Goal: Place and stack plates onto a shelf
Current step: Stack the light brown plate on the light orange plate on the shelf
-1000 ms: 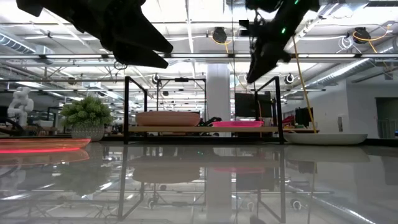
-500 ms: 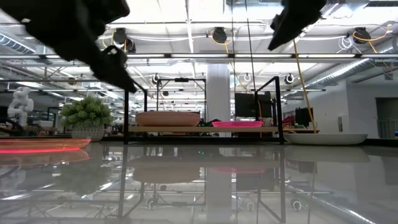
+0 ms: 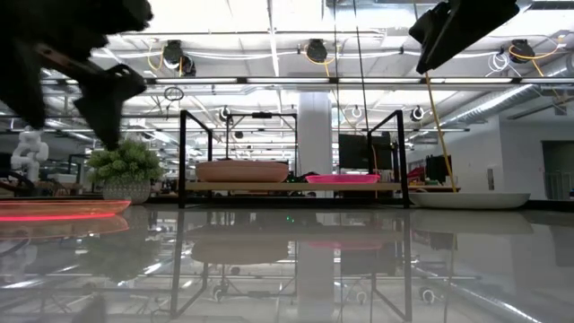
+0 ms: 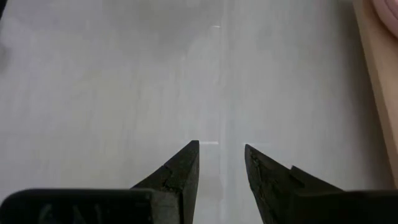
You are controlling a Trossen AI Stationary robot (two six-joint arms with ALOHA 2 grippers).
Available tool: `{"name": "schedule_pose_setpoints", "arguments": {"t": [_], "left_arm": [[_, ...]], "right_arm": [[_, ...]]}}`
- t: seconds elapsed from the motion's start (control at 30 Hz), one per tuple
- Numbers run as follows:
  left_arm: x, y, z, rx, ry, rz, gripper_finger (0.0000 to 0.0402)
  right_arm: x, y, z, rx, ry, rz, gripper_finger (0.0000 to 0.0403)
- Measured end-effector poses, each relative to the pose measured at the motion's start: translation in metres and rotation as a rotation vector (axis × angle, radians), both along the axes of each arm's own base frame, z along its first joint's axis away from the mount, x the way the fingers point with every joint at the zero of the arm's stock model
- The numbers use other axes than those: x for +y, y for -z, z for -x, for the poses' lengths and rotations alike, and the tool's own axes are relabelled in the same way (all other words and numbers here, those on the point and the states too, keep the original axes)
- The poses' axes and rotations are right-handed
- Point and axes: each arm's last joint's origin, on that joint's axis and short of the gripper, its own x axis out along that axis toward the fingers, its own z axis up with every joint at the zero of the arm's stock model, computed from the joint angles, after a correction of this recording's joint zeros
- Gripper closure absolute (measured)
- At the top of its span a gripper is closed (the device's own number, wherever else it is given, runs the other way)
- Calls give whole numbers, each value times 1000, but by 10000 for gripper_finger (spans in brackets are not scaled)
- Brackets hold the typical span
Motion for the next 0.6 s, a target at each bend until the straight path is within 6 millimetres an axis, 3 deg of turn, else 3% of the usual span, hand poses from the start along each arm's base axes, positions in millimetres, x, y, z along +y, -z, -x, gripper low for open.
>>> {"name": "schedule_pose_setpoints", "arguments": {"t": [0.3,0.6], "left_arm": [[-19,3,26,139,181,-61,100],[-23,12,35,173,202,-107,134]], "right_arm": [[11,0,4,-2,-10,-28,289],[14,-4,-1,-67,-49,-23,289]]}}
